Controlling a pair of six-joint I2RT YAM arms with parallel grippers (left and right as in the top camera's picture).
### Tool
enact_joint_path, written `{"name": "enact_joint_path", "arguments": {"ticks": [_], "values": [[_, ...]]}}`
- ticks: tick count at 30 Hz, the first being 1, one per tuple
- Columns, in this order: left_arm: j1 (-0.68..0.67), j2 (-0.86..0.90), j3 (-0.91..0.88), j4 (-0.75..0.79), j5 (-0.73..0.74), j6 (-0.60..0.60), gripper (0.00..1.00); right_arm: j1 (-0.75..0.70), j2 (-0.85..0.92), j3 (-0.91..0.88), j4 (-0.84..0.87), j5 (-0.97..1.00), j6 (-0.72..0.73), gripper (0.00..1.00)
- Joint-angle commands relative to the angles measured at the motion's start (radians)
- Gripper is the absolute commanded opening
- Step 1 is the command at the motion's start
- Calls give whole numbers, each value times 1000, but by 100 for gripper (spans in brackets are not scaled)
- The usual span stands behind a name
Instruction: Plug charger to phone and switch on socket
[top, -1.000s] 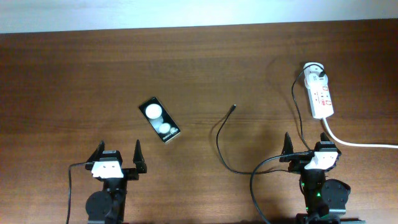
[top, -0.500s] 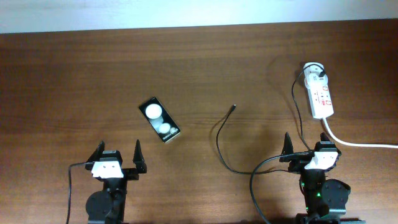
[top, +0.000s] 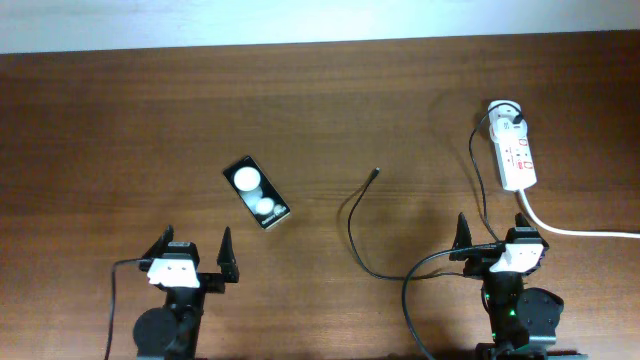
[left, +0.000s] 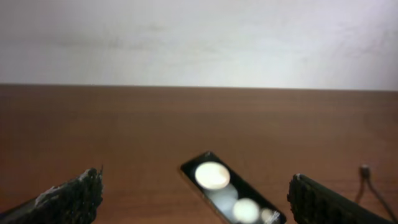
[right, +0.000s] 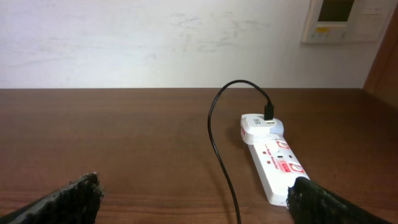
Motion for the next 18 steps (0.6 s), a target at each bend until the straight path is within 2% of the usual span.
{"name": "enact_joint_path", "arguments": {"ticks": [1, 5, 8, 11, 12, 14, 15, 18], "values": [[5, 43, 155, -97, 27, 5, 99, 8, -6, -10, 0, 8, 4, 99], [5, 196, 336, -210, 27, 5, 99, 8, -6, -10, 0, 8, 4, 99], [5, 459, 564, -361, 27, 5, 99, 8, -6, -10, 0, 8, 4, 99], [5, 764, 850, -642, 40, 5, 99, 8, -6, -10, 0, 9, 4, 99], [5, 817, 907, -706, 60, 5, 99, 8, -6, -10, 0, 9, 4, 99], [5, 967, 1021, -855, 196, 5, 99, 8, -6, -10, 0, 8, 4, 99], [5, 1038, 1032, -906, 338, 5, 99, 8, -6, -10, 0, 9, 4, 99], [5, 1160, 1032, -962, 490, 5, 99, 8, -6, -10, 0, 9, 4, 99]]}}
